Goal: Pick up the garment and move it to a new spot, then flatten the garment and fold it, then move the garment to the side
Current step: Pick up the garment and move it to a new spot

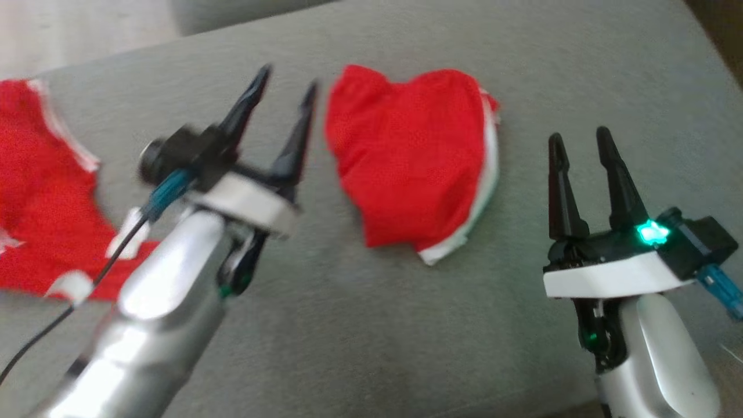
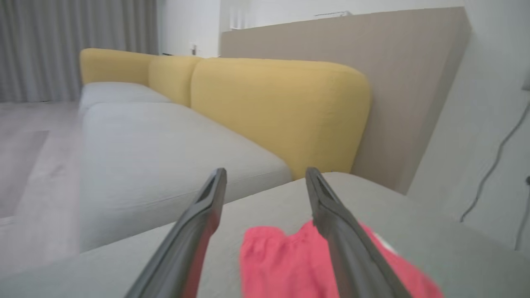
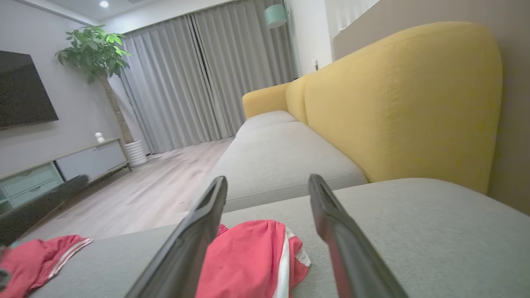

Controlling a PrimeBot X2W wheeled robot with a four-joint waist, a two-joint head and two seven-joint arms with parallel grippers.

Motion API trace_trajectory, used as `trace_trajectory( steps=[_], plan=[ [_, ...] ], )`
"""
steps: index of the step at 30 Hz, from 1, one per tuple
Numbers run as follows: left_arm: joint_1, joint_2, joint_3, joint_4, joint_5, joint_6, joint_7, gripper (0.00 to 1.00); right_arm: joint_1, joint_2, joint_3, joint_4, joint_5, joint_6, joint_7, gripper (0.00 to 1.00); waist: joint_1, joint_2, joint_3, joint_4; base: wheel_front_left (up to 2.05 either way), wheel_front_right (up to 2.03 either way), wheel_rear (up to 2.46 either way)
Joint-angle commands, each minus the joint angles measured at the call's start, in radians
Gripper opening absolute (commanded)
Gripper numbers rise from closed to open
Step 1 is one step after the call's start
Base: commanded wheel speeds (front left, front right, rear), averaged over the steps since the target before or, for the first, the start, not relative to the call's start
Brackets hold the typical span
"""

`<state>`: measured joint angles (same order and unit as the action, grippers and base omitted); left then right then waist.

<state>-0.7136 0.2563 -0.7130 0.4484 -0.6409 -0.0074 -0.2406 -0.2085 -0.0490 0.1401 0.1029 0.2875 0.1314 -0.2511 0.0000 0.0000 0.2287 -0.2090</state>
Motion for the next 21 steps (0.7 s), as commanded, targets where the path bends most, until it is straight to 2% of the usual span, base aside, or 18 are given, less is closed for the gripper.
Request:
trace_trajectory(
  steps=[1, 5, 8, 14, 21],
  plan=[
    [0.012, 0.048, 0.051, -0.035, 0.012, 0.011, -0.013, 1.00, 0.003, -0.001, 0.012, -0.022, -0.011, -0.001, -0.011, 1.00, 0.0000, 0.0000, -0.043, 0.077, 0.00, 0.00, 0.00],
    [0.136, 0.094, 0.105, -0.090, 0.023, 0.044, -0.020, 1.00, 0.031, -0.001, -0.005, 0.003, -0.023, -0.001, -0.011, 1.00, 0.0000, 0.0000, -0.085, 0.150, 0.00, 0.00, 0.00],
    [0.249, 0.102, 0.174, -0.171, 0.049, 0.077, -0.021, 1.00, 0.053, -0.001, -0.010, 0.027, -0.021, -0.001, -0.011, 1.00, 0.0000, 0.0000, -0.115, 0.192, 0.00, 0.00, 0.00],
    [0.455, 0.046, 0.301, -0.286, 0.095, 0.104, -0.021, 1.00, 0.077, -0.001, -0.002, 0.065, -0.021, -0.001, -0.011, 1.00, 0.0000, 0.0000, -0.150, 0.235, 0.00, 0.00, 0.00],
    [0.527, -0.019, 0.358, -0.307, 0.157, 0.075, -0.021, 1.00, 0.076, -0.001, 0.001, 0.080, -0.025, -0.001, -0.011, 1.00, 0.0000, 0.0000, -0.154, 0.246, 0.00, 0.00, 0.00]
  ],
)
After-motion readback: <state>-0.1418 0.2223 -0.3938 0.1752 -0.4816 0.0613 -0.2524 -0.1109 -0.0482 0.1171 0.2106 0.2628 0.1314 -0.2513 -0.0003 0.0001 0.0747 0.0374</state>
